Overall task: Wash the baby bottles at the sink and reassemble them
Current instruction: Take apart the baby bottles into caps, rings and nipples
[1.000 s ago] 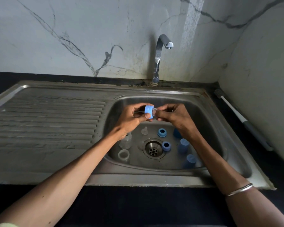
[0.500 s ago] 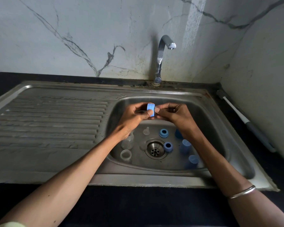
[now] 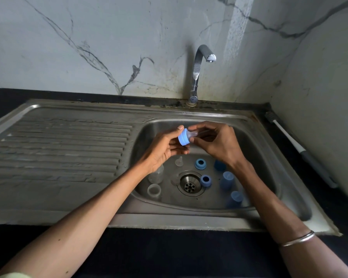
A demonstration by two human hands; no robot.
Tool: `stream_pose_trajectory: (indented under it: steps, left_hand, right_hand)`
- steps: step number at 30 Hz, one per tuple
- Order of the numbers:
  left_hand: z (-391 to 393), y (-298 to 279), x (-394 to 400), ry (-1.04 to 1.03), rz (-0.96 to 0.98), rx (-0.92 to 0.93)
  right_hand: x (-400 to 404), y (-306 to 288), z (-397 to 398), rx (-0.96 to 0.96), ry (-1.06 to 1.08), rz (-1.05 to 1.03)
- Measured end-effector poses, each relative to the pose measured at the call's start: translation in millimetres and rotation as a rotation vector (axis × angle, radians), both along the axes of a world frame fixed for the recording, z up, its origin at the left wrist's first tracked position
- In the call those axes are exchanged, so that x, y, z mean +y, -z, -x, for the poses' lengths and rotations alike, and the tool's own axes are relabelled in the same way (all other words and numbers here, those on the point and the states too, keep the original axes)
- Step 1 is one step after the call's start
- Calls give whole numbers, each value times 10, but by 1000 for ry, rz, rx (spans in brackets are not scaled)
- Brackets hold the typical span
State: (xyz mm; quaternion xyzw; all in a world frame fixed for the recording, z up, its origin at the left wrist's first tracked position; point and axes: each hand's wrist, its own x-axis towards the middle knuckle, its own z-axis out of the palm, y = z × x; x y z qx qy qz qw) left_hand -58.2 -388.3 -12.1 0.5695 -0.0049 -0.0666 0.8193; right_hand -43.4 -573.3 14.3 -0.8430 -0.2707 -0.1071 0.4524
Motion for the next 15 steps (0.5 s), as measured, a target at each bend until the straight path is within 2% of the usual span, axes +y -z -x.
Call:
stream_pose_trajectory:
  steps: [7, 12, 15]
  left_hand:
    - [7, -21, 2, 14, 39, 89]
    - [42, -13, -20, 5, 15, 72]
    - [66, -39, -50, 3, 64, 51]
  right_hand:
    - [-7, -17, 30, 53, -6, -7]
    - [27, 59, 31, 68, 46, 16]
    - [27, 61, 15, 29, 72, 7]
